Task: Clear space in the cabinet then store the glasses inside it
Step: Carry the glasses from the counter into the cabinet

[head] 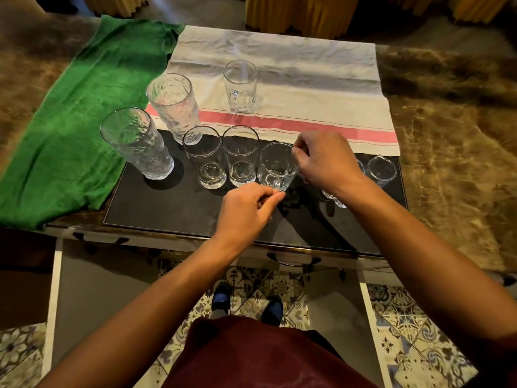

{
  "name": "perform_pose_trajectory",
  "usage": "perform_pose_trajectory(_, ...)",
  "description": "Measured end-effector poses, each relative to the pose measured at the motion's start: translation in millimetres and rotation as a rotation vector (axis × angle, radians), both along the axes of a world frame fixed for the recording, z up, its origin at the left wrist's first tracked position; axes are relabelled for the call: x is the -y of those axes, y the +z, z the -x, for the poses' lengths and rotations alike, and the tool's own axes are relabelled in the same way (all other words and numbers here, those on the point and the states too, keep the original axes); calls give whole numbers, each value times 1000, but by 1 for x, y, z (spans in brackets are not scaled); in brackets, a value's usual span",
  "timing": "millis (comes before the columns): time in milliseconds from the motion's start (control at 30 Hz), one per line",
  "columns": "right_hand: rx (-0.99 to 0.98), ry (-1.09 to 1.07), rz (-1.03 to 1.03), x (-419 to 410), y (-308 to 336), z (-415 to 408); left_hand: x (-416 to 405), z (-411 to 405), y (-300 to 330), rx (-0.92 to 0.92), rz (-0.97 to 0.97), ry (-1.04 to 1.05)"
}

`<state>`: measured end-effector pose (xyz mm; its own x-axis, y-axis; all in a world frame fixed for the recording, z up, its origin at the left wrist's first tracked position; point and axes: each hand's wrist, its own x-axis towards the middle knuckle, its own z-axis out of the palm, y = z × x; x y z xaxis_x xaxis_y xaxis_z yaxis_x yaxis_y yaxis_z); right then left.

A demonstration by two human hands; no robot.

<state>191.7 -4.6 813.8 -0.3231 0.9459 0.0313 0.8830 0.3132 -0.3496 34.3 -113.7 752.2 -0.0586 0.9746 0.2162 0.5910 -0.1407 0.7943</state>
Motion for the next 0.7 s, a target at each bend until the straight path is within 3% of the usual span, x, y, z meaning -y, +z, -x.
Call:
perform_pose_trajectory(333, -188, -108, -1, -65, 26, 36, -3, -3, -11, 27, -7, 0)
perform_pose_trajectory(600, 24, 12, 29, -119, 27, 108, 1, -1, -16, 14, -10, 17)
perform_pose_trajectory(700, 5, 23, 111, -130, 21, 116, 3, -3, -17, 12, 0, 2)
